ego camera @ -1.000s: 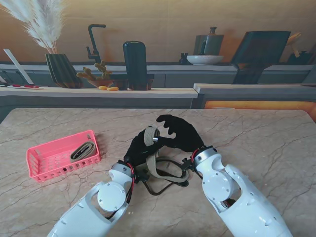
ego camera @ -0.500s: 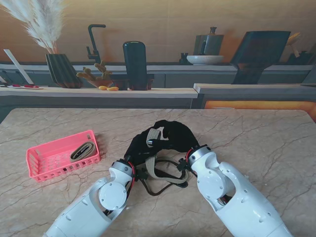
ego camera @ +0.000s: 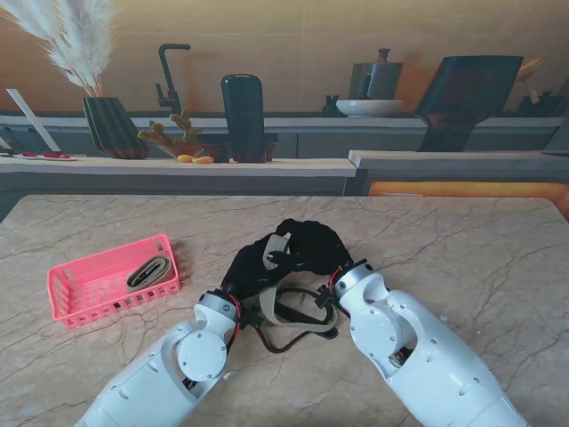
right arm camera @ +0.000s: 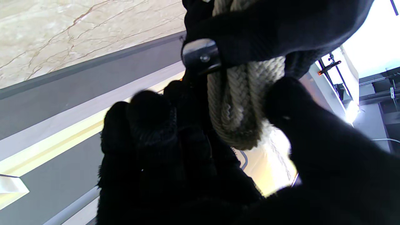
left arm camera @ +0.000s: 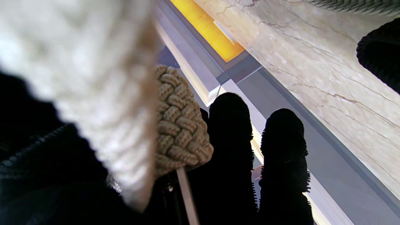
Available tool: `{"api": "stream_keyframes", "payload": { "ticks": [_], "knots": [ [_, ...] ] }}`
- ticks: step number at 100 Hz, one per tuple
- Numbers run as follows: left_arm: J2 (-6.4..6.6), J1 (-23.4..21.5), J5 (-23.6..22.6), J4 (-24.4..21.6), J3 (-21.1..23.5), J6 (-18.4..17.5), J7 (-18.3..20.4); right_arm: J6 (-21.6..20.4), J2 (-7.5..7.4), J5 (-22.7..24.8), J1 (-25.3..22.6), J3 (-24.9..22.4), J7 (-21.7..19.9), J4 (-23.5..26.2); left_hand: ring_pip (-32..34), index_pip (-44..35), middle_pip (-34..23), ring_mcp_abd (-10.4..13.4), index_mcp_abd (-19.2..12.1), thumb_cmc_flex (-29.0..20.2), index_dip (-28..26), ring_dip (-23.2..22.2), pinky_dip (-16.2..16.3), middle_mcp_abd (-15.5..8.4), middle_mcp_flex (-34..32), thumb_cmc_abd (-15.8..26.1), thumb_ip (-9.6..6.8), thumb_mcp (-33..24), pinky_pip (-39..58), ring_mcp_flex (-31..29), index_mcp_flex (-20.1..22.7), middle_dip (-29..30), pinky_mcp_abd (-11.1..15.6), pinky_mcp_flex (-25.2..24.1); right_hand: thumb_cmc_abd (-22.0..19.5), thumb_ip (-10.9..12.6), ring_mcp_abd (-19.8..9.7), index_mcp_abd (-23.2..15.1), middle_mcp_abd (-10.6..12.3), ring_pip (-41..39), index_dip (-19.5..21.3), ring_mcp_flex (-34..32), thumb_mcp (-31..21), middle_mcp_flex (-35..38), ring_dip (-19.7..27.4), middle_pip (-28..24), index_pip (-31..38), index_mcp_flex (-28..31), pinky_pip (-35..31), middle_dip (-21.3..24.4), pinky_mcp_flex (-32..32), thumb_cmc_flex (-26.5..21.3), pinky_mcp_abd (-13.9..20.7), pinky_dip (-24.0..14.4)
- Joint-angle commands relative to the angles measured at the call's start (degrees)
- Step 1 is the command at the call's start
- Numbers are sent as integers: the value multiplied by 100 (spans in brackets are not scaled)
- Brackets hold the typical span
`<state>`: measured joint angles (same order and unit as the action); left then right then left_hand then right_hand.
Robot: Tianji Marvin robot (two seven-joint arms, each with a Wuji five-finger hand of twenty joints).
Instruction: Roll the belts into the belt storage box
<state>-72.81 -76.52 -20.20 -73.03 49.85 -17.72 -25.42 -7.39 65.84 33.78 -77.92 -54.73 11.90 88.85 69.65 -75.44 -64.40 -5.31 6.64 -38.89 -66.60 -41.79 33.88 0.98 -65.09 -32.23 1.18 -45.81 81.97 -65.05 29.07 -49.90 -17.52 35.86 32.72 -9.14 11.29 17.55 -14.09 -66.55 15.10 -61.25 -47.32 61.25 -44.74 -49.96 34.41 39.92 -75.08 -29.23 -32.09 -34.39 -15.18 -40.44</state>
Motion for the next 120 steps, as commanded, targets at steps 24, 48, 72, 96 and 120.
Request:
{"api": "stream_keyframes", "payload": {
  "ticks": [24,48,72,96,120],
  "knots": [
    [-52,22,28,-92,45,67,-54,-54,63,-102,-163,-8,-121,174,-588,1609,137,-563,191,-3,1849,101,210,76,757,524,151,620,-327,818,-748,43,-138,-1015,-42,-374,-113,-2486,474,833,178,-235,-452,584,324,677,2277,1027,-27,288,14,-1046,208,145],
    [36,43,25,-86,51,-64,256,179,80,-540,-414,-413,-236,611,-2406,4105,2953,-865,60,531,3439,100,130,688,3236,688,110,1273,-1553,2871,-1626,1443,-249,-2487,-219,-381,-253,-2725,688,1438,398,-185,-358,619,574,1005,2291,889,140,365,79,-1026,362,149],
    [60,57,152,-53,57,-286,428,889,90,-1505,-540,-787,-733,1072,-3144,4299,3486,-633,-149,493,3507,304,-78,607,3637,719,108,1197,-1959,3352,-1588,1893,16,-2648,-197,-365,-211,-2666,637,1476,448,-138,-355,663,563,1012,2308,895,197,354,166,-1060,374,128],
    [82,-58,846,-260,120,-242,900,1260,156,-1988,-559,-977,-721,1187,-2832,3507,3080,-433,-255,47,3077,322,13,487,2122,1017,114,937,-1684,2117,-591,1884,310,-1755,-204,-378,-263,-2764,695,1441,467,-93,-352,658,524,1006,2299,882,214,343,190,-997,416,88],
    [106,-184,1727,-509,139,-128,1427,1124,168,-2115,-533,-931,-720,1082,-2124,2377,3085,-370,-683,-1425,3240,461,-84,411,714,831,479,1001,-1046,1186,167,1254,406,-1024,-310,-395,-383,-2908,818,1467,503,9,-260,608,511,1008,2288,801,296,340,257,-931,466,78]
  ]
}}
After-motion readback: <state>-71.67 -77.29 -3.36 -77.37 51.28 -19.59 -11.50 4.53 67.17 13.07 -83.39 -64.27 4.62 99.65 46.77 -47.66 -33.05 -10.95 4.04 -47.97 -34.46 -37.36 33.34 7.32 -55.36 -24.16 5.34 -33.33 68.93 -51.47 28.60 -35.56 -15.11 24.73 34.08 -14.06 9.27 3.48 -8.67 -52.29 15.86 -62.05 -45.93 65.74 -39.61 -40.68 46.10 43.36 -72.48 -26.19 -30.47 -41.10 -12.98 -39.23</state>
